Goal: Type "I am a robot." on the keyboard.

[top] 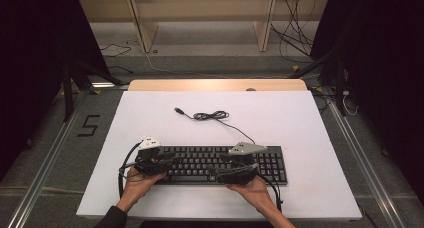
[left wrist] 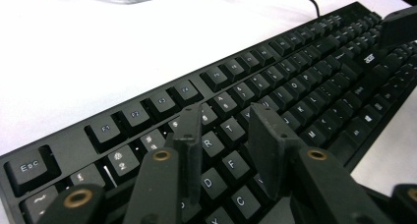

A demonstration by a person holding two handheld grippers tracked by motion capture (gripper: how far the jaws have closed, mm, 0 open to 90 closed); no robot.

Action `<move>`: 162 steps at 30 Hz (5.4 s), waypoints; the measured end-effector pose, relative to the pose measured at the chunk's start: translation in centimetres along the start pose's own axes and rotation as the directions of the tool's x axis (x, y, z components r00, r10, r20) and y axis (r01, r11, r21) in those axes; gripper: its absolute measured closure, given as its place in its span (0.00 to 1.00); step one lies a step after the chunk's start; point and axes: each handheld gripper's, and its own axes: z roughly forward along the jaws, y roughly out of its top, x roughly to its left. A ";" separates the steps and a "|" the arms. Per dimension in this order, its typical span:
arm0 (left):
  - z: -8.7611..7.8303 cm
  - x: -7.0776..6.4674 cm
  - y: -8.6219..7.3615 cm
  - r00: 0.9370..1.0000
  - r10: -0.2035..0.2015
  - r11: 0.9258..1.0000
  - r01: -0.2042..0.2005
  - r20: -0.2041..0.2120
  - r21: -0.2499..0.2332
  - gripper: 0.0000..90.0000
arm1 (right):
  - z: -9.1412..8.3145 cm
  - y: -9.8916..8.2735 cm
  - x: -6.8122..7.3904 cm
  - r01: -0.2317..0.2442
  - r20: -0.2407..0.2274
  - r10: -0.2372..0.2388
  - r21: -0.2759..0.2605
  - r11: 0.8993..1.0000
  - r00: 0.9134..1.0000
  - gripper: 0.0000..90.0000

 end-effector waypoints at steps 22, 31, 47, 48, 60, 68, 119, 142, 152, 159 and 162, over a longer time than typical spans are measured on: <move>-2.3 0.0 -1.0 0.998 -0.045 0.996 0.047 0.035 -0.071 0.44 | 1.6 0.6 -0.1 0.014 0.015 -0.014 0.040 0.999 1.000 0.59; -2.9 -0.2 -1.4 0.998 -0.050 0.994 0.052 0.027 -0.096 0.40 | 2.4 0.8 -0.5 0.019 0.039 -0.022 0.071 0.997 0.999 0.86; -4.0 -0.6 -2.3 0.999 -0.034 0.990 0.037 0.025 -0.139 0.35 | 5.1 1.1 -0.9 0.014 0.107 -0.029 0.138 0.990 0.994 1.00; -4.1 -0.6 -2.3 0.999 -0.031 0.989 0.034 0.021 -0.141 0.35 | 5.2 1.1 -0.9 0.018 0.112 -0.034 0.141 0.990 0.993 1.00; -4.5 -0.7 -2.7 0.999 -0.028 0.988 0.031 0.018 -0.153 0.34 | 5.9 1.0 -1.1 0.004 0.137 -0.026 0.160 0.987 0.990 1.00; -4.5 -0.8 -2.8 0.999 -0.028 0.987 0.031 0.019 -0.157 0.33 | 6.3 0.8 -1.1 0.011 0.151 -0.039 0.180 0.984 0.988 1.00; -5.1 -0.9 -3.2 0.999 -0.045 0.983 0.045 0.005 -0.176 0.31 | 5.4 1.6 2.4 0.047 -0.071 -0.042 0.072 0.996 0.997 0.48; -5.6 -0.9 -3.5 0.999 -0.042 0.980 0.043 0.007 -0.197 0.29 | 7.1 1.5 3.1 0.084 -0.058 -0.076 0.133 0.988 0.995 0.94; -5.7 -1.1 -3.5 0.999 -0.043 0.978 0.043 0.006 -0.204 0.29 | 8.2 1.3 3.3 0.092 -0.046 -0.085 0.168 0.982 0.995 1.00; -5.7 -1.1 -3.5 0.999 -0.039 0.978 0.040 0.007 -0.206 0.29 | 8.6 1.1 3.3 0.095 -0.040 -0.089 0.185 0.978 0.995 1.00; -5.8 -1.1 -3.5 0.999 -0.040 0.977 0.041 0.008 -0.209 0.29 | 8.8 1.0 3.3 0.093 -0.036 -0.087 0.191 0.977 0.996 1.00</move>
